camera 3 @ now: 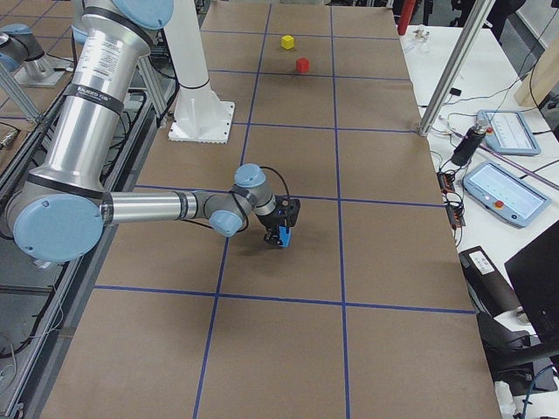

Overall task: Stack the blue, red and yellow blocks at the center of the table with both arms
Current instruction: 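Carry the blue cube with the right gripper to the table center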

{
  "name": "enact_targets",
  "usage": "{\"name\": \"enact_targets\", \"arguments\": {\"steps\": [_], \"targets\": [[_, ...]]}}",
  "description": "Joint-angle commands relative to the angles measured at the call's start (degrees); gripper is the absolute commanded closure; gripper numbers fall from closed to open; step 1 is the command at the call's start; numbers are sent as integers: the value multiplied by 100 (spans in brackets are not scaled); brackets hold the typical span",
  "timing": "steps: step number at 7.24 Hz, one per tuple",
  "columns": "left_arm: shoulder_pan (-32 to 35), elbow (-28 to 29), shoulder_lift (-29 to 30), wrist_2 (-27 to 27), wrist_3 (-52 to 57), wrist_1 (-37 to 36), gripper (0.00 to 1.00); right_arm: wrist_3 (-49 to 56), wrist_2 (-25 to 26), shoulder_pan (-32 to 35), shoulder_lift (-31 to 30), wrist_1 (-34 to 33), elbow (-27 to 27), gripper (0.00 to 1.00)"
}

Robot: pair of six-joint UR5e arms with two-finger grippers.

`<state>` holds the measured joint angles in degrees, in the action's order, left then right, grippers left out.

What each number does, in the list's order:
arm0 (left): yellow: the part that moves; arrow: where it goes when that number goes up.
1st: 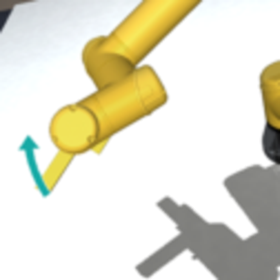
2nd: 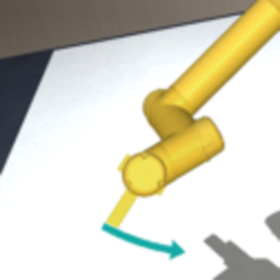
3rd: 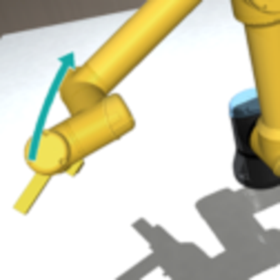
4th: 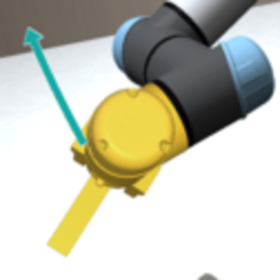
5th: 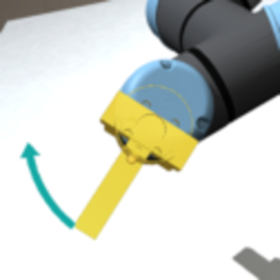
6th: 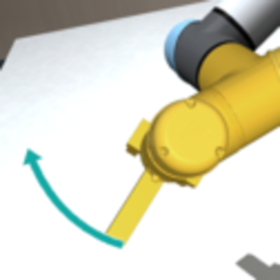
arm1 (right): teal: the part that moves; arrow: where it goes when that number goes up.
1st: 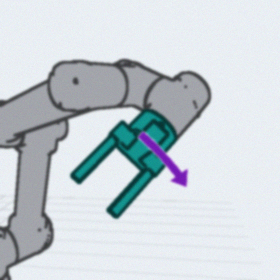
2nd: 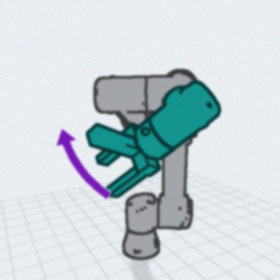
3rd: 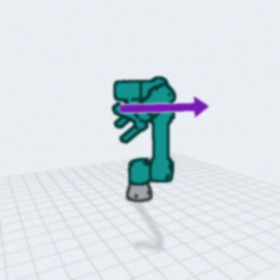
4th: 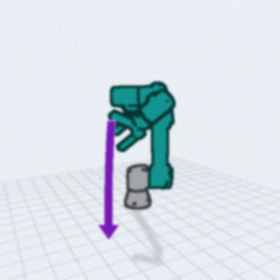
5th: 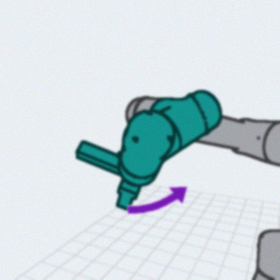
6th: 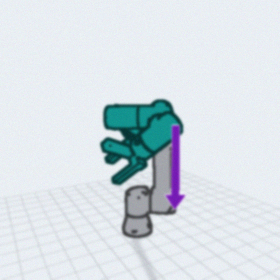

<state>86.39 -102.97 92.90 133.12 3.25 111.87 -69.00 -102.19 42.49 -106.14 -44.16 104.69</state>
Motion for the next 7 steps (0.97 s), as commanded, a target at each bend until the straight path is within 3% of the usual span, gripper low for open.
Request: {"name": "enact_targets", "arguments": {"steps": [1, 3, 4, 5, 7], "targets": [[0, 23, 0, -5, 0, -16, 0, 1016, -47, 5, 1222, -932, -53, 100], [0, 75, 0, -5, 0, -7, 0, 1152, 14, -213, 2617, -2222, -185, 100], [0, 84, 0, -5, 0, -16, 0, 1091, 67, -389, 3547, -3186, -394, 100], [0, 102, 0, -5, 0, -16, 0, 1056, 85, -486, 4296, -3726, -762, 100], [0, 119, 0, -5, 0, -16, 0, 576, 111, -688, 5536, -3741, -1823, 100]]}}
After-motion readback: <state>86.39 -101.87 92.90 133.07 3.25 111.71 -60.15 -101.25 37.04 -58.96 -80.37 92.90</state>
